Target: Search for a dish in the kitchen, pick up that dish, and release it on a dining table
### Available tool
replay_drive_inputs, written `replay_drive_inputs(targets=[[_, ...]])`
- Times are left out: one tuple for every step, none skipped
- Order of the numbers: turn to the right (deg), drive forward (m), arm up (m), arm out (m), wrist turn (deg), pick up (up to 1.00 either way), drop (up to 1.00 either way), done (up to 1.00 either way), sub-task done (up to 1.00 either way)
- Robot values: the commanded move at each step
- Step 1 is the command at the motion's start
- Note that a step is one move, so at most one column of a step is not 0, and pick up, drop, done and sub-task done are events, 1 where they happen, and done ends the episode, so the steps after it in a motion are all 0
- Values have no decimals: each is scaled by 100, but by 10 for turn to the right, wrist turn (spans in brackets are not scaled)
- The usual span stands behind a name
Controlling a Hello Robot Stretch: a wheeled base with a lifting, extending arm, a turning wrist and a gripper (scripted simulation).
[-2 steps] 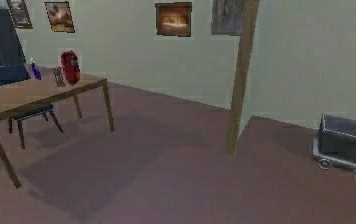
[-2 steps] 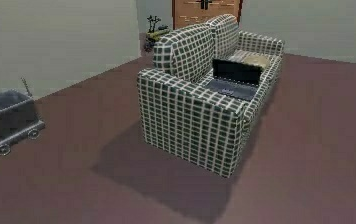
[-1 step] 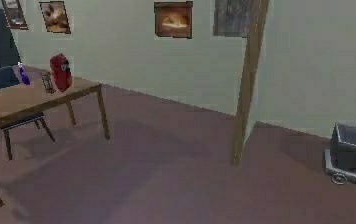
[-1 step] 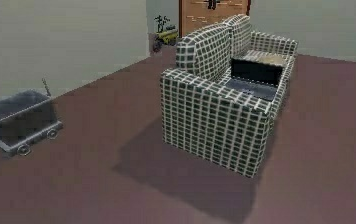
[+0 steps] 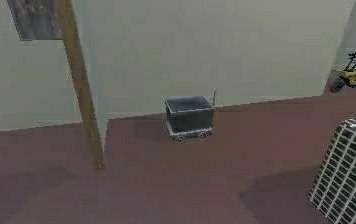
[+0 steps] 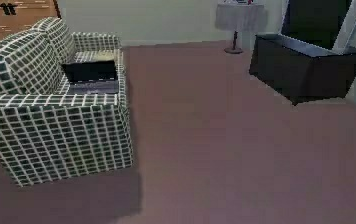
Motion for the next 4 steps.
replay_drive_inputs(targets=[[450,0,0,0,0,0,0,0,0],[300,0,0,0,0,0,0,0,0],[0,25,0,0,0,0,0,0,0],[-330,0,0,0,0,0,0,0,0]])
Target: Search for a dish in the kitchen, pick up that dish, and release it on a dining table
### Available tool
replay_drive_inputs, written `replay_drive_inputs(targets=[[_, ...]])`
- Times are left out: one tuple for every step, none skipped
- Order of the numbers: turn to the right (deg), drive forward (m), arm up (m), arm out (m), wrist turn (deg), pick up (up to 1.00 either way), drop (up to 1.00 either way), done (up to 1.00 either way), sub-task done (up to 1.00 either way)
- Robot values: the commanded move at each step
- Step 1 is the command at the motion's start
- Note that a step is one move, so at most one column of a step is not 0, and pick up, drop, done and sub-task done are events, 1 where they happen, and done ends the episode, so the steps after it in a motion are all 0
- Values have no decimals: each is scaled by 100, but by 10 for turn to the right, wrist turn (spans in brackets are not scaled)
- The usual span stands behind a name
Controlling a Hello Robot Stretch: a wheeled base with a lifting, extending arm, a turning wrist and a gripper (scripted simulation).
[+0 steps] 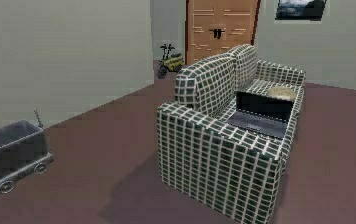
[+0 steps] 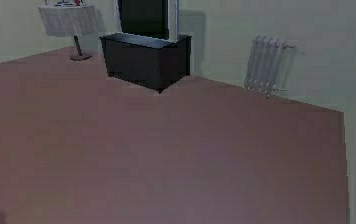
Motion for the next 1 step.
replay_drive_inputs(targets=[[0,20,0,0,0,0,0,0,0]])
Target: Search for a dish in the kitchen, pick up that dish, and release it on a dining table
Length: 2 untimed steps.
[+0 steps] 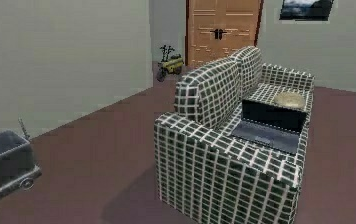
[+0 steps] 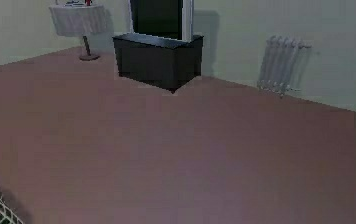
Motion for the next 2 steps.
replay_drive_inputs(targets=[[-450,0,0,0,0,0,0,0,0],[-450,0,0,0,0,0,0,0,0]])
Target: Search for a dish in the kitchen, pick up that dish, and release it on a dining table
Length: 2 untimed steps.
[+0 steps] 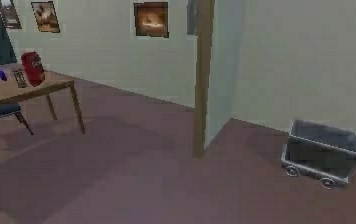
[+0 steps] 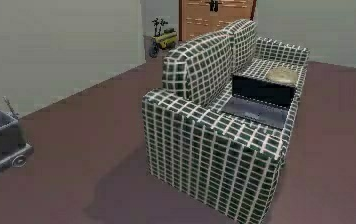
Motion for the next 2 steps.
replay_drive_inputs(targets=[[-330,0,0,0,0,0,0,0,0],[0,100,0,0,0,0,0,0,0]])
